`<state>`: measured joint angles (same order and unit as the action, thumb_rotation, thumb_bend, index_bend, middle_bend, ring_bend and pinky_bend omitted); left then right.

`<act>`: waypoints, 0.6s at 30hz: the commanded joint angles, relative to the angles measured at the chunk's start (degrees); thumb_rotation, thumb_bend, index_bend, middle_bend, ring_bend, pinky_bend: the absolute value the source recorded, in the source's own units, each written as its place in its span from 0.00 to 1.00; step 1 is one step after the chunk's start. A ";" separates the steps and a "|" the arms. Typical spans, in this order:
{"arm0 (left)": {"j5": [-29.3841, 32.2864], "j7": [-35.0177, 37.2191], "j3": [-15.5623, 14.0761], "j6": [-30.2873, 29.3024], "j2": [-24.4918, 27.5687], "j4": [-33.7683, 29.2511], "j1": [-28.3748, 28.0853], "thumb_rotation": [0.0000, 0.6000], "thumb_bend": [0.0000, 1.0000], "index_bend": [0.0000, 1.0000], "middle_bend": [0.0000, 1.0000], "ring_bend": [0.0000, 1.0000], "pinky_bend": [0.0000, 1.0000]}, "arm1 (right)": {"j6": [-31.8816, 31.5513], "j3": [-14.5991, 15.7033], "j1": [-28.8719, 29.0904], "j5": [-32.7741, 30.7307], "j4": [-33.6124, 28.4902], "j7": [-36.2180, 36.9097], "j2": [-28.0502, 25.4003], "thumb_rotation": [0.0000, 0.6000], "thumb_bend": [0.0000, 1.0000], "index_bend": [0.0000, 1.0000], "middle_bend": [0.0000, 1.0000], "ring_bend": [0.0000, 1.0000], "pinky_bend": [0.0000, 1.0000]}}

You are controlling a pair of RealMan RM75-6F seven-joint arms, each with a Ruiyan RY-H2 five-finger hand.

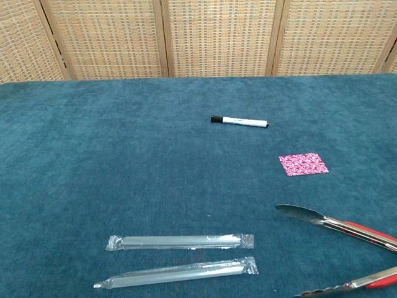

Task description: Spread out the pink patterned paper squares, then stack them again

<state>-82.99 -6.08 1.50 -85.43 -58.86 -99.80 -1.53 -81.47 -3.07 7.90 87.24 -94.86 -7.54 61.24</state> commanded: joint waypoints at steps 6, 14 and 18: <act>-0.28 0.07 0.10 -0.40 0.24 -0.13 0.03 1.00 0.04 0.03 0.00 0.00 0.00 | -0.20 -0.01 0.07 0.40 -0.10 0.30 -0.18 1.00 0.16 0.09 0.00 0.00 0.00; -0.63 0.62 0.48 -0.93 1.56 -0.94 -0.06 1.00 0.04 0.03 0.00 0.00 0.00 | 1.42 -0.21 1.50 1.28 -1.39 0.58 -1.18 1.00 0.16 0.09 0.00 0.00 0.00; -0.54 0.65 0.71 -0.99 2.21 -1.46 -0.17 1.00 0.04 0.03 0.00 0.00 0.00 | 3.11 -0.56 2.91 1.64 -2.54 1.03 -2.01 1.00 0.16 0.09 0.00 0.00 0.00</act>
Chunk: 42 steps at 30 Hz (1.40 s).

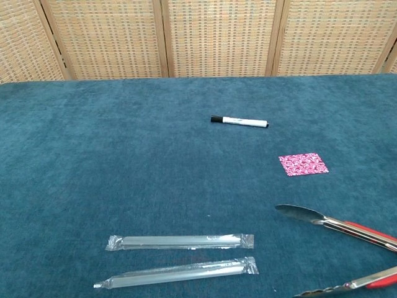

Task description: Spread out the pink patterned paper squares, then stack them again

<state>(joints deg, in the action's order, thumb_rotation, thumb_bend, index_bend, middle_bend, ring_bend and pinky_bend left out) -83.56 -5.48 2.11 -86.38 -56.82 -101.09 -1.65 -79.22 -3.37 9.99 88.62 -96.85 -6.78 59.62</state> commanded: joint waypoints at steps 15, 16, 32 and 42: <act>0.20 -0.50 0.56 0.60 1.47 -1.84 -0.84 1.00 0.04 0.03 0.00 0.00 0.00 | 14.36 -2.35 11.05 0.77 -3.91 6.89 -3.18 1.00 0.20 0.09 0.01 0.00 0.00; 0.21 -0.54 0.57 0.68 1.51 -1.94 -0.90 1.00 0.04 0.03 0.00 0.00 0.00 | 15.40 -2.48 11.85 0.71 -3.88 7.53 -3.16 1.00 0.20 0.09 0.02 0.00 0.00; 0.98 -1.31 0.67 2.08 2.05 -2.97 -1.79 1.00 0.04 0.03 0.00 0.00 0.00 | 30.74 -3.10 24.06 0.31 2.58 15.35 2.53 1.00 0.21 0.11 0.07 0.00 0.00; 1.09 -0.49 0.54 1.65 2.80 -3.15 -1.47 1.00 0.04 0.03 0.00 0.00 0.00 | 35.90 -1.84 28.72 -0.15 8.83 14.24 8.24 1.00 0.21 0.15 0.11 0.00 0.00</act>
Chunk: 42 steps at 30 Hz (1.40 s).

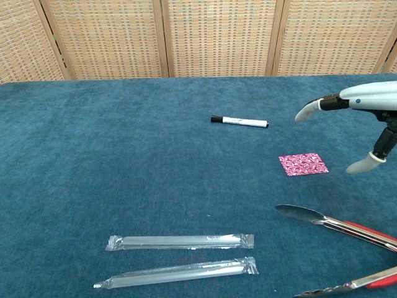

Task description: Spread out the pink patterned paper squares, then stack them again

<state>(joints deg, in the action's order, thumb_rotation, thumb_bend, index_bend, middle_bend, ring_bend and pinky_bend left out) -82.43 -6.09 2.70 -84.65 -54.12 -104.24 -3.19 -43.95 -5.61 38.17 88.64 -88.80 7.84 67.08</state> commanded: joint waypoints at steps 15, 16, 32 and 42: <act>0.01 0.16 -0.38 -0.30 0.34 -0.19 0.37 1.00 0.04 0.03 0.00 0.00 0.00 | 4.64 2.19 4.18 -0.88 4.30 2.09 3.04 0.75 0.26 0.17 0.13 0.00 0.00; 0.08 0.07 -0.36 -0.22 0.27 -0.21 0.33 1.00 0.04 0.03 0.00 0.00 0.00 | 4.70 2.38 4.26 -0.88 4.59 2.20 3.16 0.75 0.26 0.17 0.13 0.00 0.00; 0.78 -1.23 -0.47 0.81 -0.54 -0.40 -0.20 1.00 0.04 0.03 0.00 0.00 0.00 | 5.62 4.45 5.64 -1.04 8.33 2.76 5.70 0.72 0.26 0.17 0.13 0.00 0.00; 1.21 -0.82 -0.58 0.66 -0.73 0.10 0.07 1.00 0.04 0.03 0.00 0.00 0.00 | 7.46 5.11 7.07 -1.82 11.58 1.25 7.90 0.72 0.26 0.17 0.13 0.00 0.00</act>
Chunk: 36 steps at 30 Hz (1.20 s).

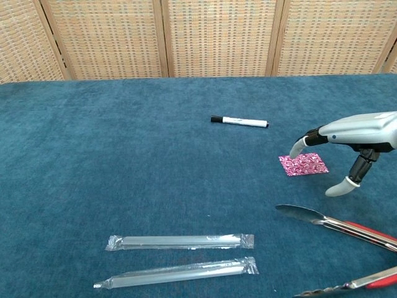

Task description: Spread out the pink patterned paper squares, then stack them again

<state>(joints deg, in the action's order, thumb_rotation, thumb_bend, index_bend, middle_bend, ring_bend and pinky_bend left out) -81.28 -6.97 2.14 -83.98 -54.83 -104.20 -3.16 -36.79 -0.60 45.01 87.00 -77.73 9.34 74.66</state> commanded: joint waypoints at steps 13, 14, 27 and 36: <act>0.60 0.02 0.07 0.05 -0.38 0.42 0.08 1.00 0.04 0.03 0.00 0.00 0.00 | 1.66 1.19 1.33 -0.55 4.20 -1.57 1.82 0.72 0.26 0.17 0.13 0.00 0.00; 0.63 -0.03 0.07 0.08 -0.39 0.41 0.06 1.00 0.04 0.03 0.00 0.00 0.00 | 1.66 1.27 1.37 -0.54 4.34 -1.59 1.88 0.72 0.26 0.17 0.13 0.00 0.00; 0.86 -0.33 0.11 0.03 -0.44 0.33 0.07 1.00 0.04 0.03 0.00 0.00 0.00 | 1.33 3.18 1.29 0.23 6.48 -3.75 2.51 0.72 0.26 0.18 0.13 0.00 0.00; 0.66 -0.49 0.13 -0.19 -0.42 0.15 0.09 1.00 0.04 0.03 0.00 0.00 0.00 | -0.09 4.12 0.14 0.12 7.46 -5.41 1.91 0.72 0.26 0.18 0.13 0.00 0.00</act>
<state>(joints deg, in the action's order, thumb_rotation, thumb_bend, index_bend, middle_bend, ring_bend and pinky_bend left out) -80.61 -7.46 2.27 -84.16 -55.25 -104.04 -3.07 -36.78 3.45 45.24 87.19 -70.34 4.00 76.66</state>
